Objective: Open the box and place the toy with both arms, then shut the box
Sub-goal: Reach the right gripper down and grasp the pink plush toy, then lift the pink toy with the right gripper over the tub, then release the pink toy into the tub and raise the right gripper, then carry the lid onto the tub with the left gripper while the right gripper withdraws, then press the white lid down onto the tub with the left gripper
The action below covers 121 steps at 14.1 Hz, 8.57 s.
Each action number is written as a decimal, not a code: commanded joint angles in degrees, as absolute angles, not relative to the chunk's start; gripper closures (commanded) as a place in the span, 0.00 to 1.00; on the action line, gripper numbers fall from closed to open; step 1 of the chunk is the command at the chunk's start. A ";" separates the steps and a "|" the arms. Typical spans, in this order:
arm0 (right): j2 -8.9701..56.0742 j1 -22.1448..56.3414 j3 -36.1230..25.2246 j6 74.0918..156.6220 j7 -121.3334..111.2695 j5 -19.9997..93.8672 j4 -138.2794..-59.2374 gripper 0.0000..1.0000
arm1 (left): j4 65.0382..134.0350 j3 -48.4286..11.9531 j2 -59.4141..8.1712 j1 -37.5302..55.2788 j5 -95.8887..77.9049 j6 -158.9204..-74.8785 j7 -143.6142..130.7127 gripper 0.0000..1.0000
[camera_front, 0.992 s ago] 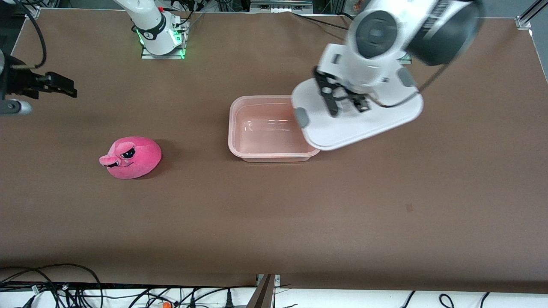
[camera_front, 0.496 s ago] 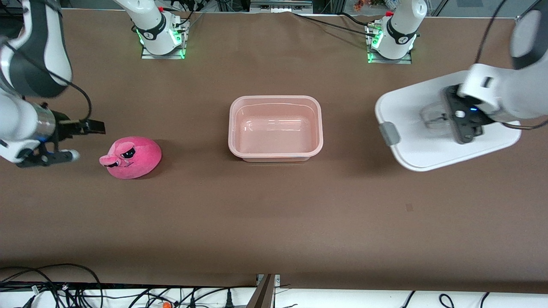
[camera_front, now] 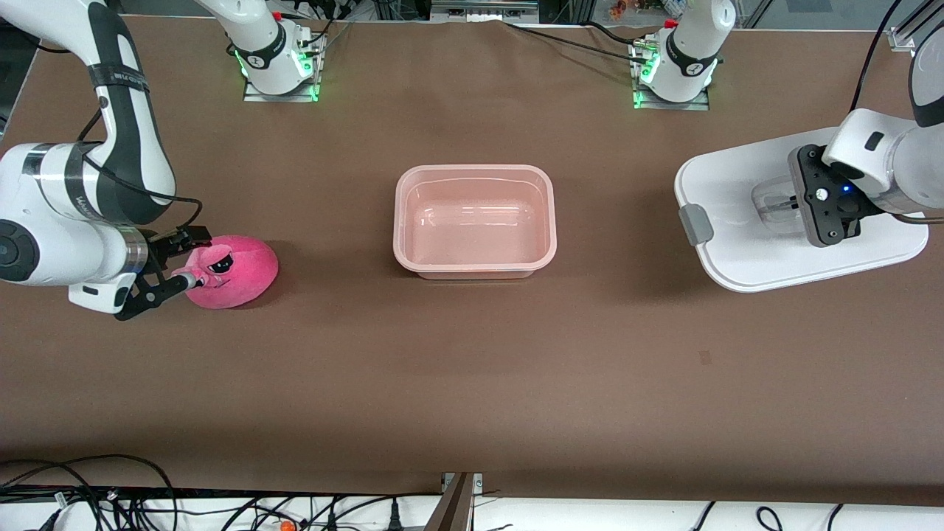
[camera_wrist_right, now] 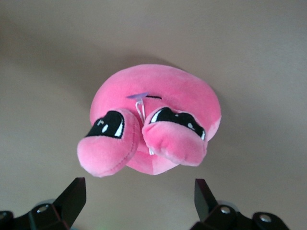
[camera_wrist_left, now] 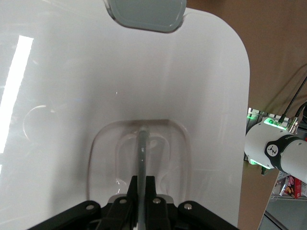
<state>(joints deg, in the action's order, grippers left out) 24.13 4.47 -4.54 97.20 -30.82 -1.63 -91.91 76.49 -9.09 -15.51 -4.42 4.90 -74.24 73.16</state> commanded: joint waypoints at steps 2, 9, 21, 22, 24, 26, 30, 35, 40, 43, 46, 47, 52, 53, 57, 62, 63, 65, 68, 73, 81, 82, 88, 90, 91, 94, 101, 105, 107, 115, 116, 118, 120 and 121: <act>22.15 4.04 -5.45 99.14 -37.17 -1.23 -96.15 0.00 | 75.23 -9.40 -16.35 -4.83 5.54 -73.48 76.99 1.00; 23.55 3.96 -5.89 105.89 -40.43 -1.14 -98.79 0.00 | 75.24 -9.14 -17.40 -5.36 4.92 -73.48 80.59 1.00; 24.96 4.57 -3.16 109.78 -41.22 3.51 -98.79 1.00 | 75.32 -9.05 -17.40 -6.06 4.92 -73.39 80.60 1.00; 24.35 4.57 -2.99 109.17 -41.22 3.43 -98.18 1.00 | 75.24 -9.05 -17.40 -6.06 4.92 -73.39 80.68 1.00; 23.47 4.57 -1.15 102.96 -41.31 3.52 -94.33 1.00 | 75.32 -9.05 -17.40 -6.06 4.83 -73.30 80.68 1.00; 23.38 4.57 1.92 93.21 -41.40 3.51 -88.02 1.00 | 75.32 -9.05 -17.40 -6.15 4.57 -73.30 80.68 1.00; 22.50 4.75 11.58 84.47 -37.81 3.34 -81.04 1.00 | 75.24 -9.05 -17.40 -6.42 4.57 -73.21 80.68 1.00; 21.80 8.59 19.42 83.32 -33.75 1.67 -79.81 1.00 | 75.41 -9.14 -17.40 -6.94 4.48 -73.13 80.68 1.00; 24.16 19.41 19.25 85.34 -31.55 -6.57 -77.26 1.00 | 75.59 -9.14 -17.40 -7.12 4.22 -72.95 80.86 1.00; 25.39 23.81 19.25 85.34 -31.82 -12.29 -77.26 1.00 | 75.67 -9.14 -17.40 -7.21 4.22 -72.95 80.95 1.00; 26.63 24.78 19.25 87.00 -31.47 -13.27 -77.26 1.00 | 75.67 -9.14 -17.40 -7.38 4.22 -72.86 81.03 1.00; 27.33 25.39 19.25 88.06 -31.38 -13.27 -77.26 1.00 | 75.76 -9.14 -17.40 -7.47 4.22 -72.86 81.04 1.00; 29.36 28.12 19.16 93.86 -27.89 -13.27 -77.17 0.01 | 75.76 -9.23 -17.40 -7.47 4.22 -72.60 80.95 1.00; 29.36 29.43 19.16 94.91 -25.25 -13.27 -76.82 0.00 | 75.67 -9.23 -17.40 -7.47 4.22 -72.42 80.95 1.00; 29.18 34.53 19.34 94.75 -8.39 -12.48 -71.91 0.00 | 75.67 -9.32 -17.40 -7.38 4.22 -72.25 80.95 1.00; 28.04 34.98 18.90 87.65 -2.99 -12.57 -67.33 0.00 | 75.85 -9.32 -17.40 -7.56 4.22 -72.07 81.03 1.00; 27.95 34.72 18.11 85.63 -2.90 -12.66 -66.63 0.00 | 75.85 -9.32 -17.40 -7.47 4.22 -71.98 80.95 1.00; 26.29 32.88 14.17 83.42 -2.90 -12.48 -66.62 0.00 | 75.94 -9.49 -17.40 -7.38 4.22 -71.90 80.86 1.00; 24.70 25.78 10.38 81.13 -2.99 -10.56 -66.62 0.00 | 76.03 -9.58 -17.40 -6.68 1.42 -69.88 80.25 1.00; 24.26 6.44 9.93 79.81 -3.34 1.48 -66.62 0.00 | 75.15 -11.51 -18.54 4.10 0.97 -68.91 77.01 1.00; 20.40 -3.25 7.31 77.52 -2.99 1.41 -66.97 0.00 | 72.07 -11.51 -28.99 23.45 -10.28 -80.30 50.90 1.00; 19.17 -2.56 4.77 77.61 -2.90 1.15 -67.49 0.00 | 72.07 -11.51 -30.05 25.73 -10.46 -83.73 50.45 1.00; 9.07 -1.85 0.46 78.22 -3.34 -4.56 -77.69 0.00 | 71.63 -10.99 -37.17 34.27 -9.76 -99.13 45.79 1.00; 6.69 -1.93 -2.01 77.96 -3.51 -3.96 -78.57 0.00 | 71.72 -10.99 -39.02 34.72 -9.76 -102.12 45.70 1.00; 5.90 -1.85 -2.02 78.31 -3.52 -3.96 -80.05 0.00 | 71.89 -10.99 -39.89 35.33 -9.76 -103.17 45.79 1.00; 6.41 -1.76 -1.85 77.62 -3.43 -3.87 -80.43 0.00 | 72.25 -10.81 -41.13 35.68 -9.49 -105.64 45.79 1.00; 6.68 -1.67 -1.67 77.61 -3.16 -3.34 -80.42 0.00 | 72.07 -10.72 -41.13 35.51 -8.70 -105.64 45.88 1.00; 6.68 -1.76 -1.67 77.43 -3.16 -2.73 -80.42 0.00 | 72.25 -10.72 -41.13 35.24 -8.70 -105.64 45.97 1.00; 6.50 -1.58 -1.41 77.43 -3.08 -2.55 -80.42 0.00 | 72.16 -10.64 -41.13 35.07 -8.61 -105.73 46.67 1.00; 6.50 -1.58 -1.49 76.99 -3.08 -1.76 -80.33 0.00 | 71.98 -10.63 -41.04 35.07 -7.56 -107.40 46.15 1.00; 6.50 -1.58 -1.49 76.91 -3.08 -1.84 -80.33 0.00 | 71.98 -10.63 -40.96 35.16 -7.56 -107.40 45.97 1.00; 6.50 -1.58 -1.41 76.90 -3.08 -1.76 -80.33 0.00 | 71.81 -10.63 -40.78 34.98 -7.65 -107.40 45.36 1.00; 6.50 -1.58 -1.41 76.90 -3.08 -1.15 -80.33 0.00 | 71.81 -10.63 -40.96 34.98 -7.65 -107.49 45.18 1.00; 6.50 -1.58 -1.41 76.90 -3.08 -0.97 -80.33 0.00 | 71.89 -10.63 -41.04 35.07 -7.56 -107.49 45.18 1.00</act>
<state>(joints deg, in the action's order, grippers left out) 7.54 -1.62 -1.43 77.24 -3.68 -2.04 -79.47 73.82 -10.63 -40.02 34.72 -8.88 -106.68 45.94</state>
